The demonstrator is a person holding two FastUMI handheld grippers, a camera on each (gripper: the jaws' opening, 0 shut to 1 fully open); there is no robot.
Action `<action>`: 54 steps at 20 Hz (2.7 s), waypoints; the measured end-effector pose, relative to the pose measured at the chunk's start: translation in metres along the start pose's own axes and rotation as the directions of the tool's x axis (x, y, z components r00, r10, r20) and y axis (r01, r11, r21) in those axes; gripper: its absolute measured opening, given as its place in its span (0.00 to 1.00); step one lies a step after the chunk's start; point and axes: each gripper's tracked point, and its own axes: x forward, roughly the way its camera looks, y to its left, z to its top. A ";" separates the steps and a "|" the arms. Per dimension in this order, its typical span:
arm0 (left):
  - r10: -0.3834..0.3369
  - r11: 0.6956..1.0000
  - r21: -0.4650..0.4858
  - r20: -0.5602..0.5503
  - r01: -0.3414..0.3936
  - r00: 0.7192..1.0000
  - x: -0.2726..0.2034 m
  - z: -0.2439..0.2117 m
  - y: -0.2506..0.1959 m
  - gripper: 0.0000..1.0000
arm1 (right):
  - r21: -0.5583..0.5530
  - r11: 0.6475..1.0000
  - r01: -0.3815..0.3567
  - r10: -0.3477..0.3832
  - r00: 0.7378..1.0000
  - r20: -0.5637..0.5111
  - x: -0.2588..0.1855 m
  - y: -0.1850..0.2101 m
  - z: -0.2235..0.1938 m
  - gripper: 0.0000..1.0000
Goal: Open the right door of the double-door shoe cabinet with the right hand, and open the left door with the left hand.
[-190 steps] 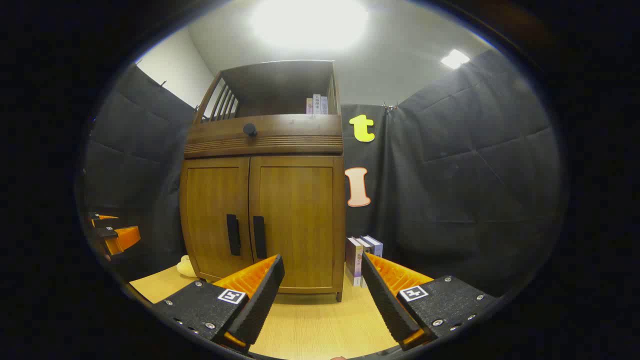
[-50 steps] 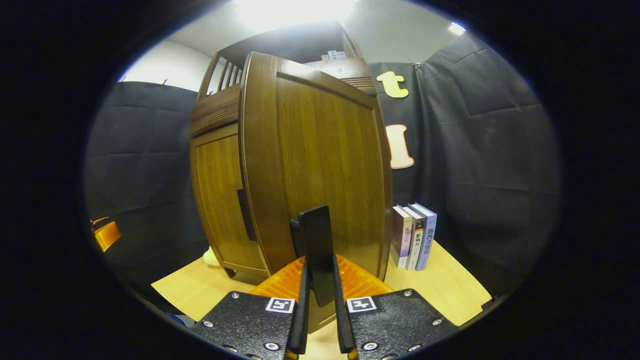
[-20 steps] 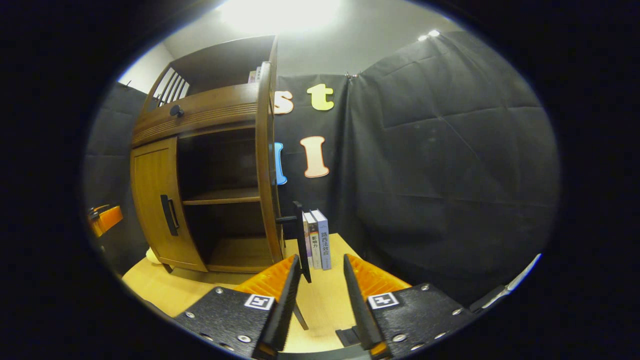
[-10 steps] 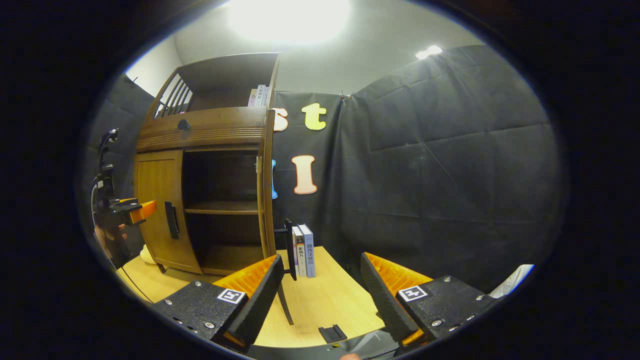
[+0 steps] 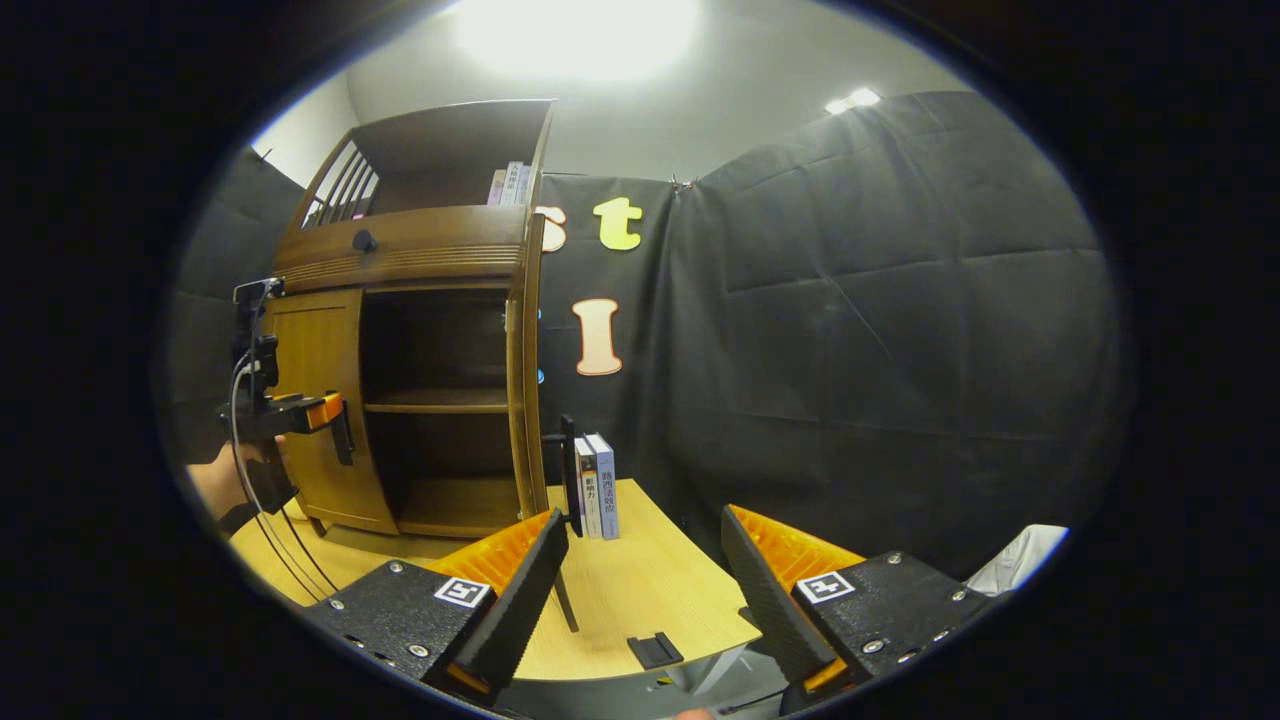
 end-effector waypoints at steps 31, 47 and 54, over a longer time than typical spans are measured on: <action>-0.051 0.998 -0.049 -0.130 0.045 0.990 -0.049 -0.015 0.007 0.29 | 0.003 0.975 -0.221 0.221 0.975 0.004 0.010 0.075 -0.002 0.95; -0.080 0.990 -0.125 -0.124 0.064 0.989 -0.059 0.025 0.048 0.28 | 0.028 0.940 -0.340 0.340 0.940 0.003 0.026 0.141 0.001 0.95; -0.060 0.993 -0.110 -0.128 0.046 0.990 -0.058 0.024 0.037 0.27 | 0.021 0.916 -0.400 0.401 0.916 -0.010 0.030 0.176 -0.001 0.95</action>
